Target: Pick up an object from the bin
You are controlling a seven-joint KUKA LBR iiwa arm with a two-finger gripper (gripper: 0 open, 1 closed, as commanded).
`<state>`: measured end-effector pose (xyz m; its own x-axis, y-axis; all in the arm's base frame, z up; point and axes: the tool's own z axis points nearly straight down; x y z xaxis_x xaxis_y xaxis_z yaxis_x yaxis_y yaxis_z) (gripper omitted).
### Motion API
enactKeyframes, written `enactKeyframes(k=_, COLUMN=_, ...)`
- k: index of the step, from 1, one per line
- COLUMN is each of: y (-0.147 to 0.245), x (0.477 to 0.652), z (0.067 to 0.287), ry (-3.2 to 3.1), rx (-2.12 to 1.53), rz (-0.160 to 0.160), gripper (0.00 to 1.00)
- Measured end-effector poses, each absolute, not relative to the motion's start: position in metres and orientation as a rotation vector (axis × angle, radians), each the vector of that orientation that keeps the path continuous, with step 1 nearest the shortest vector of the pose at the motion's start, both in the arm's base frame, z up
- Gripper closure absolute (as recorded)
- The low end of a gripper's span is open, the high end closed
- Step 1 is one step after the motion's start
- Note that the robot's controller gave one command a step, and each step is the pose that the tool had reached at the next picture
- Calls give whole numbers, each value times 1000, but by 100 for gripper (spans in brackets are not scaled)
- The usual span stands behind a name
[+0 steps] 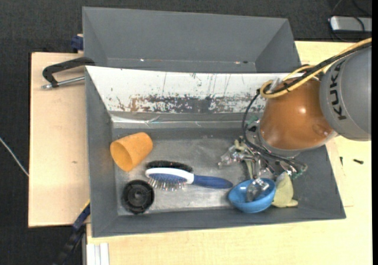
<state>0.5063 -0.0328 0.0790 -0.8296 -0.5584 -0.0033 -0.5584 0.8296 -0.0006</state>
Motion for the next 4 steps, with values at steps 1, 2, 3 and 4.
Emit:
enactKeyframes(k=1, y=-33, x=506, z=79, ry=3002, rx=-916, rz=0, gripper=100)
enactKeyframes(k=2, y=-33, x=506, z=79, ry=3002, rx=-916, rz=0, gripper=0)
enactKeyframes(k=3, y=-34, x=508, z=81, ry=2998, rx=-915, rz=-4, gripper=100)
enactKeyframes(k=4, y=-46, x=522, z=239, ry=2837, rx=-1322, rz=-9, gripper=100)
